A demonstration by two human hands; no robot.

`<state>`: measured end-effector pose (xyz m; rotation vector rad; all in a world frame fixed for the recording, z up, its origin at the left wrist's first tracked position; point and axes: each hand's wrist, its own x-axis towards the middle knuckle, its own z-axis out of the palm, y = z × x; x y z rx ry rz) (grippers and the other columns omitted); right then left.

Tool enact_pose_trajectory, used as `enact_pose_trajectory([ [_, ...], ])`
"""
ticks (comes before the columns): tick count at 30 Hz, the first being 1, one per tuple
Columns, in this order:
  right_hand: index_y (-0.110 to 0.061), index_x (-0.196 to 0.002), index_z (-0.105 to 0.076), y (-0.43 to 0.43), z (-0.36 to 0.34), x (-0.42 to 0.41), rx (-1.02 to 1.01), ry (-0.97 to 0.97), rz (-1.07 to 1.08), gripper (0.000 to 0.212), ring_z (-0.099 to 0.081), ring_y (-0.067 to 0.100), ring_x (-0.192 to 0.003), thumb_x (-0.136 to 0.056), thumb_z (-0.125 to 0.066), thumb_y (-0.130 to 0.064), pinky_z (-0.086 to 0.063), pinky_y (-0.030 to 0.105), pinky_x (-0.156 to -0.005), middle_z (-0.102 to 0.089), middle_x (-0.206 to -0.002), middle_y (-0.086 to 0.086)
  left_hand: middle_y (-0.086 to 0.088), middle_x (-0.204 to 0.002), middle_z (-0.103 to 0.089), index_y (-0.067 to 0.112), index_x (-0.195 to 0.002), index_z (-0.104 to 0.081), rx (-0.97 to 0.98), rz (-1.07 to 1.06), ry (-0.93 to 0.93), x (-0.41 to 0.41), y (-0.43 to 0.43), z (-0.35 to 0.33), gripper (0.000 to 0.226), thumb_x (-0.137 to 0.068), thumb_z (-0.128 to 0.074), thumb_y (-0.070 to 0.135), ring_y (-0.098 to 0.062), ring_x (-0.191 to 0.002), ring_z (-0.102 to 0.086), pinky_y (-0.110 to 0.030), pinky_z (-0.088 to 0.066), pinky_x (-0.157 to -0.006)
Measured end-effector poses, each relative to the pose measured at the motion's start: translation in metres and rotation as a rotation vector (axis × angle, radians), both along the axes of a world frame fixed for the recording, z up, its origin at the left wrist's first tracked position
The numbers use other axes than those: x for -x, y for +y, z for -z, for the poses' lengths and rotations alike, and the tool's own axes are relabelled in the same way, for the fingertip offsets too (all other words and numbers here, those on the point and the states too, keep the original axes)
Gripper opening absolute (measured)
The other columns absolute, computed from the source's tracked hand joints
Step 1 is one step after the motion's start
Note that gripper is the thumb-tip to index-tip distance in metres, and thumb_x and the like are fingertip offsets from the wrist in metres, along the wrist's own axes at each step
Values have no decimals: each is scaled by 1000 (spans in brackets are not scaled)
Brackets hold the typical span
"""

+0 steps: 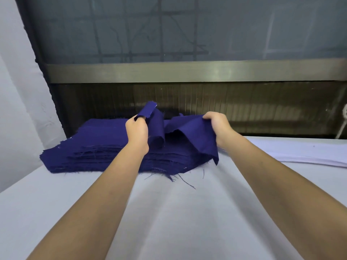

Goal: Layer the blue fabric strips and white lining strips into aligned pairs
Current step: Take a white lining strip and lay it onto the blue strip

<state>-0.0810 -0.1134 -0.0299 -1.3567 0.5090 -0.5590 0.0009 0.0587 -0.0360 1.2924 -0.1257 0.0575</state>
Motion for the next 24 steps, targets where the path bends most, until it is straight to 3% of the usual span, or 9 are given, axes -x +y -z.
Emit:
enact_pose_trajectory([
  [4,-13,-73,-53,-23,1,23,-212,-127,-5,14,-57,18,-48,-85,-49,-18,-45,20,-45,-62,-56,2,0,-73,-50,25,-72,-54,-115,74,-43,6,-9,5,27,-94,-44,14,-23,-82,-46,-37,-40,-74],
  [6,-10,-72,-51,-33,3,32,-272,-182,-25,17,-52,16,-35,-86,-46,-17,-40,16,-39,-60,-49,1,2,-84,-59,30,-83,-60,-222,131,-89,12,-17,9,22,-95,-45,20,-23,-89,-55,-40,-47,-83],
  [9,-9,-73,-49,-49,4,41,-323,-232,-54,17,-42,15,-32,-86,-43,-18,-34,18,-42,-54,-48,1,3,-114,-61,24,-124,-58,-437,237,-198,19,-31,17,30,-97,-44,23,-16,-99,-56,-34,-47,-89],
  [11,-10,-74,-50,-58,2,46,-364,-269,-55,17,-37,13,-33,-87,-42,-18,-31,20,-43,-51,-55,1,1,-134,-53,19,-138,-47,-624,286,-314,22,-40,22,42,-96,-45,18,-17,-116,-51,-28,-41,-95],
  [13,-11,-74,-51,-65,0,51,-374,-291,-47,18,-40,13,-34,-88,-42,-18,-33,21,-44,-52,-54,1,-1,-145,-41,20,-145,-34,-841,306,-385,26,-50,25,57,-91,-55,20,-22,-129,-41,-30,-36,-101],
  [15,-11,-74,-54,-68,-1,57,-347,-292,-54,20,-48,14,-38,-90,-43,-17,-35,23,-47,-57,-52,0,-1,-147,-32,28,-147,-26,-1102,315,-418,31,-57,26,73,-84,-64,29,-28,-131,-34,-38,-33,-104],
  [17,-11,-78,-57,-70,0,60,-348,-281,-61,17,-56,15,-46,-90,-46,-18,-40,22,-50,-63,-57,0,2,-145,-26,36,-146,-23,-1283,330,-474,39,-63,26,79,-80,-67,36,-27,-128,-29,-37,-27,-100],
  [21,-8,-88,-59,-69,3,61,-375,-246,-67,13,-60,16,-52,-91,-51,-18,-46,21,-48,-66,-71,4,4,-143,-27,37,-140,-33,-1250,376,-582,49,-71,25,66,-83,-66,34,-24,-127,-27,-33,-23,-96],
  [24,-6,-97,-58,-69,4,59,-365,-223,-33,11,-62,18,-62,-92,-54,-16,-48,20,-45,-66,-82,8,5,-141,-34,35,-138,-35,-990,397,-688,62,-72,24,54,-91,-58,27,-22,-130,-28,-39,-26,-107],
])
